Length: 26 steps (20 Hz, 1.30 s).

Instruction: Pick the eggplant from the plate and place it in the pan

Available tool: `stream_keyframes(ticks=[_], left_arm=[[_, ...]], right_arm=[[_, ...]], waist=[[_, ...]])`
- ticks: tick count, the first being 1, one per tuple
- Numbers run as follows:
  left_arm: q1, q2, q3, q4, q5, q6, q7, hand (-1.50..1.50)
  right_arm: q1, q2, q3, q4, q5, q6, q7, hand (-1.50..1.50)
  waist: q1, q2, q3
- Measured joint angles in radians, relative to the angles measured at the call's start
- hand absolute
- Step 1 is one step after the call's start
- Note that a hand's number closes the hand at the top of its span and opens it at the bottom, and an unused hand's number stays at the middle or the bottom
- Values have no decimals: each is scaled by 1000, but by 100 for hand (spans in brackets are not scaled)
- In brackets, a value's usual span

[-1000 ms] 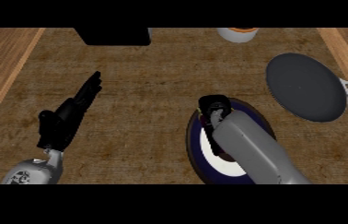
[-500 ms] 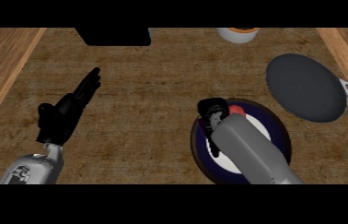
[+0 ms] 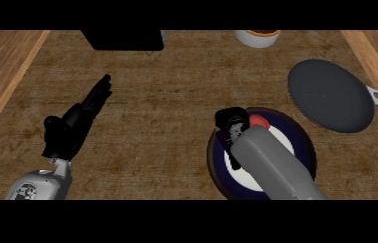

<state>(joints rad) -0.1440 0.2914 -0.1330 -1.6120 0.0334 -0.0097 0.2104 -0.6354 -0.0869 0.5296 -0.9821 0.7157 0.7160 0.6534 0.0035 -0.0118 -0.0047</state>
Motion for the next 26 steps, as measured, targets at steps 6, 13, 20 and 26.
stream_keyframes(ticks=[6,13,20,26], left_arm=[[6,-22,11,18,-20,0,-3,0],[53,1,51,16,-14,11,-5,0],[63,7,69,-5,-4,11,3,0],[48,-5,50,-5,-14,-7,-12,0]], right_arm=[[100,-37,15,-184,51,-85,-54,150],[305,-182,4,-601,79,-336,-207,150],[510,-336,-87,-1045,115,-533,-294,150],[784,-418,-269,-1261,44,-672,-391,150]], waist=[[-22,1,4],[-89,-20,6],[-101,-17,7],[-59,0,6]])
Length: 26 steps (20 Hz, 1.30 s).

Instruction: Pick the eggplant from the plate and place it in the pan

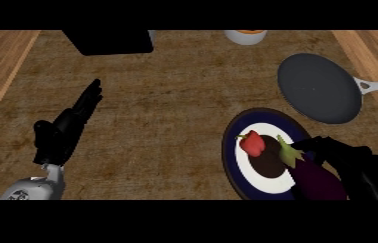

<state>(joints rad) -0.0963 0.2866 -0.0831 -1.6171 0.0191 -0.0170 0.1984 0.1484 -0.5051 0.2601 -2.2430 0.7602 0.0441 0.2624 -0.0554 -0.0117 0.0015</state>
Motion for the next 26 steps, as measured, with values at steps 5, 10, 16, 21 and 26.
stream_keyframes(ticks=[5,10,16,21,26], left_arm=[[2,-12,-8,-7,-6,-17,-9,0],[-31,-22,-3,8,-10,-34,1,0],[-54,-28,13,29,-16,-55,-4,0],[-69,-48,4,15,-27,-55,22,0],[-43,-58,0,-7,-43,-59,18,0]], right_arm=[[89,34,-152,31,-130,-74,-98,150],[13,57,-283,232,-256,-93,-224,150],[-162,55,-371,553,-246,-140,-359,150],[-317,52,-435,870,-221,-226,-511,150],[-494,42,-482,1208,-204,-299,-662,150]], waist=[[31,8,0],[48,11,-1],[61,14,-1],[69,15,0],[75,17,0]])
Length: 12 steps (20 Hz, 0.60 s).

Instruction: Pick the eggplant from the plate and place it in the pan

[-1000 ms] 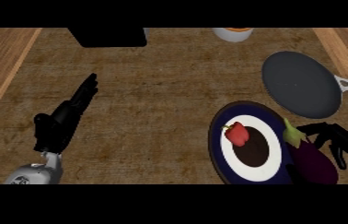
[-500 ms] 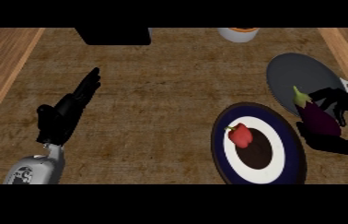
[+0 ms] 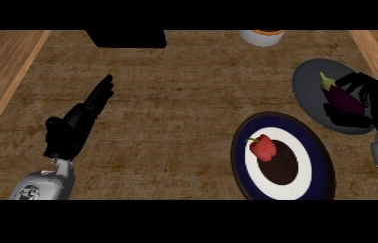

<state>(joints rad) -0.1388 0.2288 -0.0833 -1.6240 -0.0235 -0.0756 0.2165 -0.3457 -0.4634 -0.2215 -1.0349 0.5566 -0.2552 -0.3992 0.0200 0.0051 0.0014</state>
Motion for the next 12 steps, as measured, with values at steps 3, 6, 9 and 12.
stream_keyframes(ticks=[3,6,9,12], left_arm=[[-17,5,17,16,3,-12,3,0],[-6,-5,7,12,-3,-19,-9,0],[-13,-15,6,9,-11,-15,0,0],[-28,-19,9,12,-16,-16,9,0]], right_arm=[[-115,-21,-29,191,5,-26,-75,150],[-201,-48,-66,371,1,-57,-167,150],[-271,-74,-95,518,1,-84,-250,150],[-344,-94,-110,630,9,-104,-277,150]], waist=[[2,1,0],[9,4,0],[11,5,1],[15,7,1]])
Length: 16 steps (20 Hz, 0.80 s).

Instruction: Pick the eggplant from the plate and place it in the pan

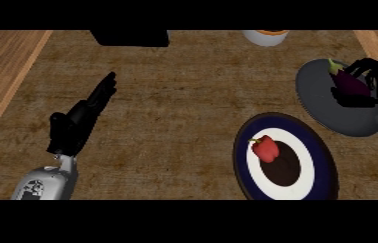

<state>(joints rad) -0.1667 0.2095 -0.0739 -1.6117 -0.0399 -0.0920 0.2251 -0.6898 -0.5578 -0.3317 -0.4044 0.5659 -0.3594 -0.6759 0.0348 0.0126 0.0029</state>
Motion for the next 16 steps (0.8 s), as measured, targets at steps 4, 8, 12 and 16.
stream_keyframes(ticks=[4,8,12,16], left_arm=[[-11,-3,-8,8,0,-12,-8,0],[-25,-2,-3,8,6,-21,-8,0],[-38,-2,-3,15,7,-27,-11,0],[-30,-6,-2,21,7,-27,-18,0]], right_arm=[[-34,-29,34,124,61,31,141,-150],[-84,-31,36,201,70,89,175,-150],[-120,-25,-7,231,27,146,147,-150],[-129,-19,-98,236,-68,201,80,-150]], waist=[[20,10,0],[34,15,2],[40,20,4],[38,22,6]])
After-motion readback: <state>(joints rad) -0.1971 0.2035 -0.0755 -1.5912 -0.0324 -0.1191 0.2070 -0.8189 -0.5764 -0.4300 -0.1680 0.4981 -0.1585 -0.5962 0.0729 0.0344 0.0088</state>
